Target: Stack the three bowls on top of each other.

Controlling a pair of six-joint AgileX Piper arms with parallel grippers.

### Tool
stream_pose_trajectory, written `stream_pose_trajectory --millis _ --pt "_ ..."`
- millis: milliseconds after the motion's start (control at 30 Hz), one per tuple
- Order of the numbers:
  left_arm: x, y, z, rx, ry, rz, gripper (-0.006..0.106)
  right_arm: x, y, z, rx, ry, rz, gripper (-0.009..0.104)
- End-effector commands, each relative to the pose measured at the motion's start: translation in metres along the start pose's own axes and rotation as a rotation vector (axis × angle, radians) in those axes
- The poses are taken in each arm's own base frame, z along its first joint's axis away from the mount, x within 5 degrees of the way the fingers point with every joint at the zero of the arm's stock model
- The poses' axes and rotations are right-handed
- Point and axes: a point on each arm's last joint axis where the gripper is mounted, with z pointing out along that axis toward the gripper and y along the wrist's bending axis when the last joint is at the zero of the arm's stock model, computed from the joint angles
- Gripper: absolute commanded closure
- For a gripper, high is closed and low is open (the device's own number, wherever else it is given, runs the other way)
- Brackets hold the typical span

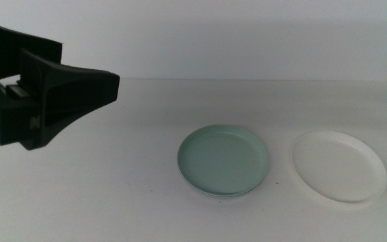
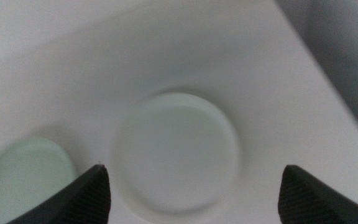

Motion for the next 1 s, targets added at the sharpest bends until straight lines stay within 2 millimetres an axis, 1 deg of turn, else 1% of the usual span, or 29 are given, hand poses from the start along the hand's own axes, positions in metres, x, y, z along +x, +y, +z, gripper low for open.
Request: stream_pose_trajectory --millis 0,67,167,233,267,333,400,433,533,633,800,967 --pt "-0.001 -0.001 -0.001 0.003 -0.016 -0.008 0.007 -0.008 0.007 0.007 -0.059 -0.042 0.05 0.004" --pt "-0.001 -0.001 -0.001 0.003 -0.016 -0.008 0.007 -0.013 0.011 0.009 -0.09 -0.078 0.063 0.004" --pt "-0.001 -0.001 -0.001 0.003 -0.016 -0.008 0.007 -0.014 0.012 0.01 -0.098 -0.097 0.033 0.004" --pt "-0.002 0.0 -0.001 0.0 -0.025 -0.008 0.007 -0.014 0.012 0.017 -0.079 -0.065 0.022 0.004" --pt "-0.002 0.0 -0.001 -0.003 -0.032 -0.008 0.007 -0.012 0.011 0.024 -0.059 -0.028 0.015 0.004" --pt "-0.003 0.0 -0.001 -0.007 -0.042 -0.01 0.007 -0.012 0.009 0.041 -0.016 0.049 0.004 0.004" --pt "-0.003 0.0 -0.001 -0.008 -0.044 -0.01 0.007 -0.015 0.006 0.066 0.026 0.13 -0.079 0.005" --pt "-0.003 0.0 -0.001 -0.008 -0.044 -0.01 0.007 -0.017 0.004 0.08 0.043 0.175 -0.091 0.007" --pt "-0.003 0.0 -0.001 -0.009 -0.044 -0.009 0.007 -0.025 -0.006 0.121 0.064 0.305 -0.066 0.01" --pt "-0.003 0.001 -0.001 -0.015 -0.041 -0.001 0.007 -0.026 -0.014 0.158 0.062 0.398 -0.028 0.014" --pt "-0.003 0.001 -0.001 -0.021 -0.039 0.005 0.007 -0.007 -0.021 0.212 0.093 0.524 -0.018 0.02" --pt "-0.003 0.001 -0.001 -0.021 -0.039 0.005 0.007 0.011 -0.028 0.247 0.118 0.597 -0.017 0.02"
